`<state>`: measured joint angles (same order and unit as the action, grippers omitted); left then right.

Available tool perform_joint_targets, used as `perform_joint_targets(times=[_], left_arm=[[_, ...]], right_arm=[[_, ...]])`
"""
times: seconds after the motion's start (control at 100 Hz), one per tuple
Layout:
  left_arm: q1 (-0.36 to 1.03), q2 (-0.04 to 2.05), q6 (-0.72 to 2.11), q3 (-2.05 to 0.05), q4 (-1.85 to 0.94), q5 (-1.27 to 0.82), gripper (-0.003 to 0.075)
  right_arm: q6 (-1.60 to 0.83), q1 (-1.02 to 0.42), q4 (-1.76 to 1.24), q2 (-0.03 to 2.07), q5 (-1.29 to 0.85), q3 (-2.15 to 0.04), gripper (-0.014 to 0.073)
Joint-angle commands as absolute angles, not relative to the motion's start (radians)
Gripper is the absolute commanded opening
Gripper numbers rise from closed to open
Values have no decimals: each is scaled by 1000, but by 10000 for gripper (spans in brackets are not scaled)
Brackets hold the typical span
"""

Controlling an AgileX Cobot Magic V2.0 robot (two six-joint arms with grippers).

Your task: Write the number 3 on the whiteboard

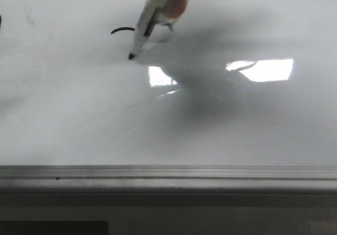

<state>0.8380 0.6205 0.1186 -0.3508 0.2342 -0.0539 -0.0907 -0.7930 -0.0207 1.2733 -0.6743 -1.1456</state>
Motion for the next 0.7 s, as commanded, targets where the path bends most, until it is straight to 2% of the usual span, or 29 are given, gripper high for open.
perform_joint_targets(times=[0.0, 0.11, 0.28, 0.48, 0.69], left_arm=[[835, 618, 109, -382, 222, 11, 385], [835, 618, 109, -382, 222, 11, 385], [835, 618, 109, -382, 222, 11, 385], [835, 618, 109, -382, 222, 11, 385], [835, 622, 109, -382, 222, 12, 385]], right_arm=[[-80, -798, 66, 1288, -659, -1158, -64], [9, -798, 171, 1257, -733, -1158, -64], [11, -825, 127, 1234, -817, -1149, -64], [11, -902, 122, 1323, -658, -1137, -64], [22, -925, 86, 1268, -648, -1178, -64]])
